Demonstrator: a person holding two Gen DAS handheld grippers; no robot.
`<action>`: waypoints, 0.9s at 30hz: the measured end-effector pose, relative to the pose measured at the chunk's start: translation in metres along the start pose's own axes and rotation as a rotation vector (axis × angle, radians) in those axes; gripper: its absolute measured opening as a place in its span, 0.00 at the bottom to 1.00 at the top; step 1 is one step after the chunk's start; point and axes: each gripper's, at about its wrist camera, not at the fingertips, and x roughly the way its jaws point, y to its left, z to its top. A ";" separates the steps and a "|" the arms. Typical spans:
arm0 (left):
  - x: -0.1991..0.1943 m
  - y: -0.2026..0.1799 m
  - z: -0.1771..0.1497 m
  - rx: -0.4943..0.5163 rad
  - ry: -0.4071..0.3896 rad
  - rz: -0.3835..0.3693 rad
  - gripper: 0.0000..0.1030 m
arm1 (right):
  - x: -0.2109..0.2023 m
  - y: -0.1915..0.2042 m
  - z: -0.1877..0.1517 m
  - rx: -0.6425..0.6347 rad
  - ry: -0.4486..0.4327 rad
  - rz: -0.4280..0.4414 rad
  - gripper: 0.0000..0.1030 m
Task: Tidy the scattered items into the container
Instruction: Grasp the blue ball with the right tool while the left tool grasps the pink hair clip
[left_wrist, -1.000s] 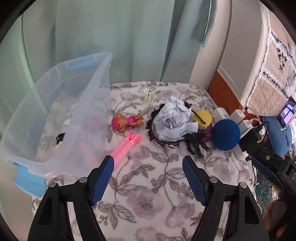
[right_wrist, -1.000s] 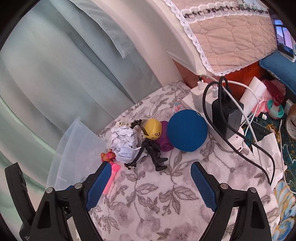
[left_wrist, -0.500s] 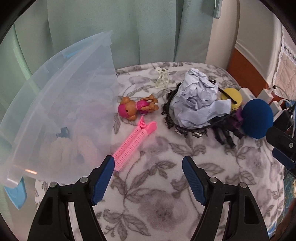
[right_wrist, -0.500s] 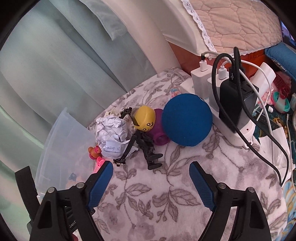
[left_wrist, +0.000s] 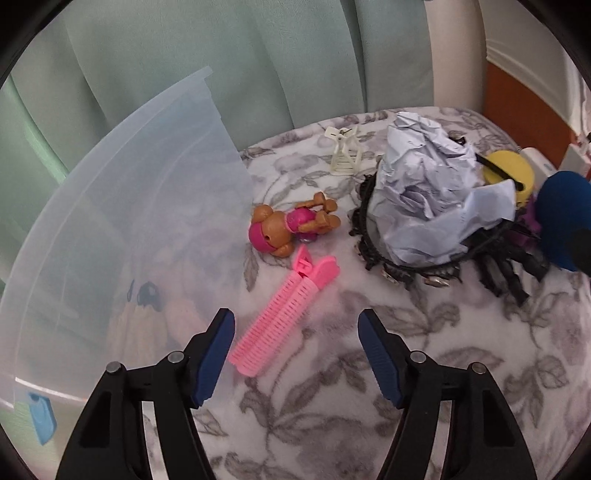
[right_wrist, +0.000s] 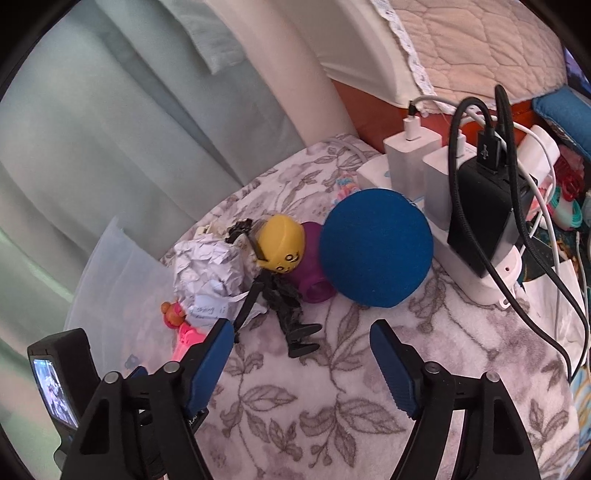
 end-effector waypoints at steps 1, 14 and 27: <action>0.003 -0.001 0.001 0.002 0.004 0.007 0.69 | 0.001 -0.001 0.001 0.008 -0.005 -0.007 0.75; 0.041 0.000 0.013 -0.040 0.081 0.022 0.52 | 0.010 -0.013 0.020 0.174 -0.109 -0.135 0.77; 0.051 -0.002 0.014 -0.050 0.036 0.032 0.42 | 0.029 -0.022 0.028 0.300 -0.197 -0.262 0.81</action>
